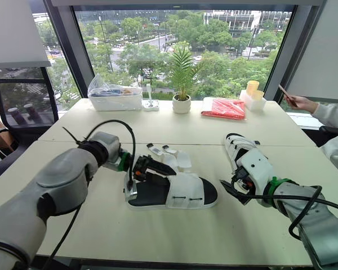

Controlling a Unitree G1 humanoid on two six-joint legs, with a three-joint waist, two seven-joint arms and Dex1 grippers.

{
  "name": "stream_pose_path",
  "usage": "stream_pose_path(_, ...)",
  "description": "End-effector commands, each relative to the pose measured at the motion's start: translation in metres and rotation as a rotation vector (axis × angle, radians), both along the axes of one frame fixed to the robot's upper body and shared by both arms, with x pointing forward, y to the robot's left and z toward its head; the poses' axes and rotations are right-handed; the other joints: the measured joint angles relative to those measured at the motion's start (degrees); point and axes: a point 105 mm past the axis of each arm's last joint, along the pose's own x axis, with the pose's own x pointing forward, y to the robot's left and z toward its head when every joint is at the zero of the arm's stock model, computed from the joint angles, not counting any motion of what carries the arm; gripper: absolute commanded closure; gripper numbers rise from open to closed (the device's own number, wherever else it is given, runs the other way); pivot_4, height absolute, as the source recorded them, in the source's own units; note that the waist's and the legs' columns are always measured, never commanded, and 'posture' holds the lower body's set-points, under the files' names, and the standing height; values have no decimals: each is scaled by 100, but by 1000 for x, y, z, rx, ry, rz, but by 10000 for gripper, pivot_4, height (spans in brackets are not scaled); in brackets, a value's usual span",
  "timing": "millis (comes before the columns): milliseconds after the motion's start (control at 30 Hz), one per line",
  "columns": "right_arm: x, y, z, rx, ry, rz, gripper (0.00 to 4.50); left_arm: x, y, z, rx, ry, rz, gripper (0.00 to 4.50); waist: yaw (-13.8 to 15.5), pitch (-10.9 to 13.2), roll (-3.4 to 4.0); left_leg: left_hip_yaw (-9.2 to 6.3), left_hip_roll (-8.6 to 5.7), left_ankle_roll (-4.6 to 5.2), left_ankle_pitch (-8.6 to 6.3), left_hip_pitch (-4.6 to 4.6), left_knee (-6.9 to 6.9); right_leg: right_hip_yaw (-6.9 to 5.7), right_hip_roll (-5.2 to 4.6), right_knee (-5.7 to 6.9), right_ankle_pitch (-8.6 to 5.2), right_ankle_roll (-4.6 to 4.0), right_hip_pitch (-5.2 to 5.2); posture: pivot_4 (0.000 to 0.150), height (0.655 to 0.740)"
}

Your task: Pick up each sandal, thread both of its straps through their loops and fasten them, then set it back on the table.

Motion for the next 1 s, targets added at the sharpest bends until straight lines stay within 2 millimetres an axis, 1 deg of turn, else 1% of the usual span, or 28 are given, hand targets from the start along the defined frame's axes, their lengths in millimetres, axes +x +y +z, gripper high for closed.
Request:
stream_pose_path(33,1,8,11,-20,-53,48,1500,14,15,25,-109,92,212,260,1,0,-1,0,0,-1,1,0,0,-1,0,0,0,0,0,1500,7400)
stream_pose_path(100,3,10,10,-20,-50,60,1500,24,25,34,-196,164,352,260,-5,-1,-1,1,-2,-6,4,0,0,-1,0,0,0,0,0,1500,7400)
stream_pose_path(133,4,12,9,-19,-49,65,1500,31,30,37,-232,195,430,260,-9,-1,0,2,-2,-32,20,1,0,-2,1,0,0,0,0,1500,7400)
stream_pose_path(200,5,14,9,-19,-47,77,1500,50,36,46,-342,281,589,260,-8,-3,3,6,-3,-39,28,2,0,-7,2,-1,0,0,0,1500,7400)
stream_pose_path(267,6,17,8,-15,-44,95,1500,72,45,56,-480,474,754,260,6,-4,5,19,-6,-35,31,2,0,-12,1,-1,0,0,6,1500,7400)
stream_pose_path(333,7,20,8,-13,-38,116,1500,86,57,59,-594,728,851,260,-9,-3,3,16,-7,-31,35,-2,5,-23,-3,-3,0,0,11,1500,7400)
stream_pose_path(367,7,21,7,-14,-32,127,1500,91,60,61,-655,852,870,260,-19,-3,3,12,-6,-31,35,-5,12,-28,-3,-2,0,0,12,1500,7400)
stream_pose_path(433,8,22,6,-21,-24,149,1500,102,68,70,-836,1099,884,260,-61,-3,3,-3,-6,-11,24,-6,16,-33,-3,0,0,0,12,1500,7400)
stream_pose_path(500,10,23,6,-15,-25,167,1500,109,74,80,-1001,1268,857,260,-119,-3,3,-23,-5,15,9,-6,19,-39,-4,14,0,0,11,1500,7400)
stream_pose_path(567,12,24,5,-13,-25,185,1500,114,79,85,-1122,1414,842,260,-161,-3,3,-32,-1,34,-2,-6,38,-44,-7,47,0,0,10,1500,7400)
stream_pose_path(633,14,25,3,-17,-26,211,6885,117,82,85,-1200,1564,824,0,-182,-3,3,-33,1,46,-9,-5,53,-45,-7,51,-1,0,9,1500,7400)
stream_pose_path(667,17,24,0,-20,-26,212,9974,117,81,84,-1206,1630,808,0,-188,-3,3,-33,1,46,-9,-5,56,-45,-7,53,0,0,9,1500,7400)
stream_pose_path(700,19,23,-1,-23,-27,212,15241,116,80,83,-1203,1672,798,0,-192,-3,3,-33,6,46,-9,-5,60,-45,-7,56,0,0,9,1500,7400)
stream_pose_path(767,22,23,-5,-38,-36,236,24771,114,76,74,-1172,1848,780,0,-185,-3,3,-32,17,46,-9,-5,69,-45,-6,64,0,0,9,1500,7400)
stream_pose_path(833,24,24,-12,-36,-45,283,35997,105,71,61,-1061,1958,779,0,-186,-3,3,-30,17,45,-8,-4,74,-44,-6,67,0,0,9,1500,7400)
stream_pose_path(867,24,24,-17,-33,-42,304,40730,101,72,53,-1003,2003,798,0,-186,-4,4,-29,17,45,-8,-4,74,-45,-6,67,0,0,9,1500,7400)
stream_pose_path(900,25,24,-20,-32,-41,320,44365,98,72,47,-969,2031,813,0,-187,-4,4,-28,17,45,-8,-4,75,-44,-6,68,0,0,9,1500,7400)
stream_pose_path(1000,28,26,-30,-20,-37,370,44365,89,76,35,-897,2088,859,0,-187,-4,4,-29,19,44,-7,-3,75,-44,-6,69,0,0,9,1500,7400)
